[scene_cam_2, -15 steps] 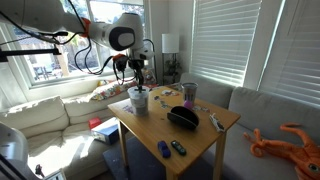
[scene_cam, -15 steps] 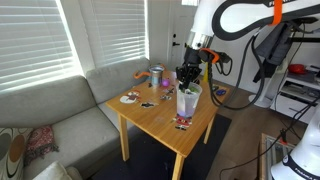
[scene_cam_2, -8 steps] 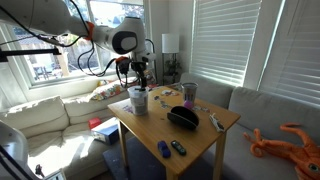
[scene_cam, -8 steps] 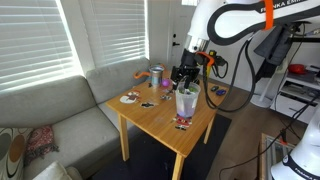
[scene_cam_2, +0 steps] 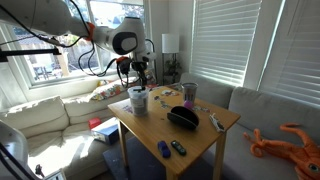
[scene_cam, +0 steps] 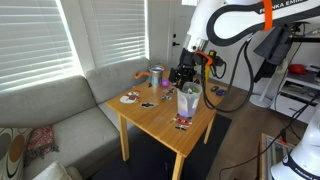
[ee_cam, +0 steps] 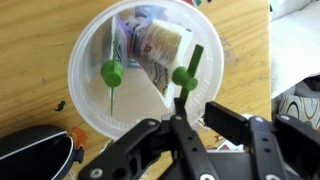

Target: Remove the plastic bottles from the bucket

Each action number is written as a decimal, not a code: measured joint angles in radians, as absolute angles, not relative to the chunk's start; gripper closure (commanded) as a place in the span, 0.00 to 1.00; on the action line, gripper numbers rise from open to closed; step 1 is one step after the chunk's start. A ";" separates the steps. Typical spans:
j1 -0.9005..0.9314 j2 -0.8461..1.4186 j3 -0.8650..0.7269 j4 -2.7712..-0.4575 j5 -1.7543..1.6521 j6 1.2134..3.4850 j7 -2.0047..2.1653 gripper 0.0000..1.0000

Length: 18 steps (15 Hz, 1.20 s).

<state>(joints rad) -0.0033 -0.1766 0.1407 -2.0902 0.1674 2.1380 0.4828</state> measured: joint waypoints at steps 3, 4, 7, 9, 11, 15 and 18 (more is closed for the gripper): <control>-0.003 -0.177 0.140 -2.090 0.167 2.138 0.484 0.27; -0.003 -0.177 0.139 -2.090 0.167 2.138 0.486 0.21; -0.003 -0.180 0.138 -2.090 0.167 2.138 0.494 0.02; -0.003 -0.185 0.137 -2.090 0.167 2.138 0.499 0.02; -0.003 -0.194 0.135 -2.090 0.168 2.138 0.501 0.16; -0.003 -0.208 0.131 -2.091 0.169 2.136 0.501 0.53; -0.002 -0.213 0.131 -2.092 0.171 2.126 0.500 0.73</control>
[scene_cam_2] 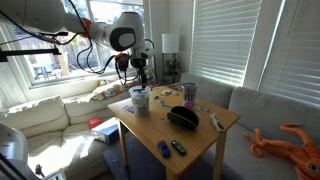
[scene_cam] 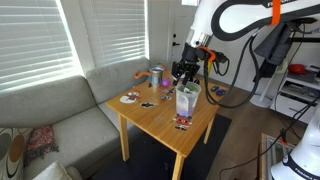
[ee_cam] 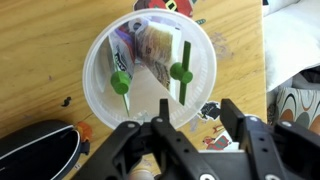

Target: Remove the plastic bottles from the bucket

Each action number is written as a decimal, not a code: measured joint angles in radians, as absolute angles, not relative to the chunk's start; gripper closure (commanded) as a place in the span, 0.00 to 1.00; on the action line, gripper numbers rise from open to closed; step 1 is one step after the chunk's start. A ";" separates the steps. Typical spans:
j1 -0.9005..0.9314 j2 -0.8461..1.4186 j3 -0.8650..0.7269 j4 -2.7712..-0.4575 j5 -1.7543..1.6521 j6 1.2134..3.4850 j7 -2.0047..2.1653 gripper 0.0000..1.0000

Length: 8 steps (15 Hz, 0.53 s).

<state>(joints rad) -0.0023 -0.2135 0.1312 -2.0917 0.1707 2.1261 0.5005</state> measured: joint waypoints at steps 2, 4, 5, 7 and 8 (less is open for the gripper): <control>0.000 -0.214 0.131 -2.092 0.180 2.111 0.498 0.77; 0.003 -0.214 0.131 -2.094 0.191 2.098 0.496 0.83; 0.004 -0.214 0.131 -2.094 0.195 2.090 0.496 0.80; 0.005 -0.214 0.130 -2.095 0.200 2.078 0.496 0.79; 0.005 -0.214 0.129 -2.095 0.202 2.073 0.496 0.78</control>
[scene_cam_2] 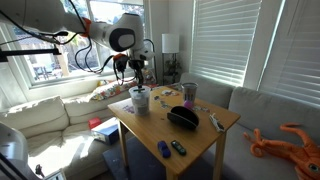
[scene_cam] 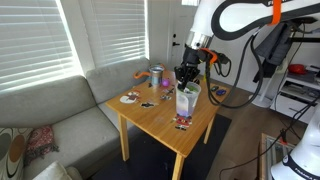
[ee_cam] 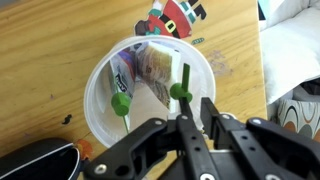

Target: Remove the plastic bottles from the bucket

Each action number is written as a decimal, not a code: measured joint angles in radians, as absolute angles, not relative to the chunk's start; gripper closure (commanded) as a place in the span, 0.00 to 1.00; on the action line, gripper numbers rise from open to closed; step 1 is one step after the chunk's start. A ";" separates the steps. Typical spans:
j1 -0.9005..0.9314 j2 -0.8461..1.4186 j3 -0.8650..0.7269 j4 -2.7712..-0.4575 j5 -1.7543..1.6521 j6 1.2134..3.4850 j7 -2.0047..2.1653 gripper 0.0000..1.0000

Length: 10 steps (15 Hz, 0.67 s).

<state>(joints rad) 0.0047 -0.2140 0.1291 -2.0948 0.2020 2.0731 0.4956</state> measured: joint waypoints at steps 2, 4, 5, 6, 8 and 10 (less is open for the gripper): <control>0.005 -0.214 0.126 -2.095 0.203 2.068 0.496 0.73; 0.005 -0.214 0.123 -2.095 0.204 2.067 0.496 0.72; 0.005 -0.214 0.122 -2.095 0.204 2.067 0.495 0.73; 0.005 -0.214 0.121 -2.095 0.204 2.066 0.495 0.70; 0.005 -0.214 0.119 -2.096 0.204 2.066 0.494 0.71; 0.005 -0.214 0.119 -2.099 0.204 2.066 0.494 0.71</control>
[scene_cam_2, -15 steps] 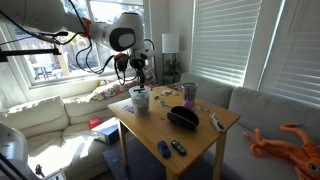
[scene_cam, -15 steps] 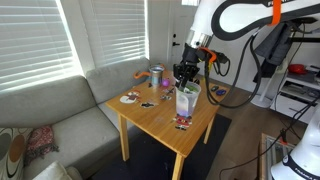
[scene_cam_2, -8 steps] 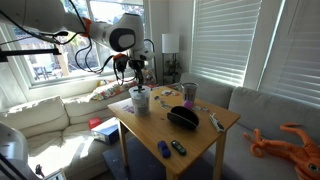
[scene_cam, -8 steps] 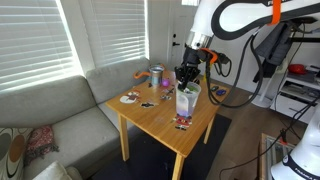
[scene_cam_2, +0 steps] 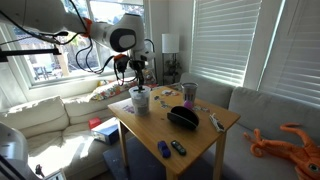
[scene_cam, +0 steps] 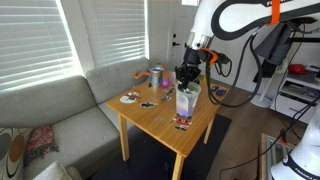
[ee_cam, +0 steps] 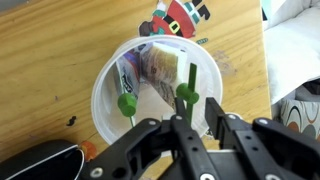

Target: Remove the plastic bottles from the bucket

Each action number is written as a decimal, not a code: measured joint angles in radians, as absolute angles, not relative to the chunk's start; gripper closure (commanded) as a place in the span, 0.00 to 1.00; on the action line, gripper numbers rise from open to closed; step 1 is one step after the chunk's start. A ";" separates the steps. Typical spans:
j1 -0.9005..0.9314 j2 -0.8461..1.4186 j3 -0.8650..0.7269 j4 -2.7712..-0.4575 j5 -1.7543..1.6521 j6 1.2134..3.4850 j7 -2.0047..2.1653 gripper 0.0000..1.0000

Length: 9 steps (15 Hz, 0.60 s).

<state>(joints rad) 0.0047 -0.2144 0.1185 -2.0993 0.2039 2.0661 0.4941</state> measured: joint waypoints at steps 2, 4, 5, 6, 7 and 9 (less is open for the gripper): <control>0.005 -0.214 0.118 -2.103 0.204 2.066 0.494 0.69; 0.005 -0.214 0.118 -2.108 0.204 2.066 0.493 0.69; 0.005 -0.214 0.118 -2.111 0.204 2.066 0.493 0.70; 0.005 -0.214 0.118 -2.115 0.204 2.066 0.493 0.74; 0.005 -0.214 0.118 -2.117 0.204 2.066 0.492 0.75; 0.005 -0.214 0.118 -2.118 0.204 2.067 0.489 0.75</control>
<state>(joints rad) 0.0048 -0.2142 0.1178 -2.1178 0.2040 2.0673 0.4888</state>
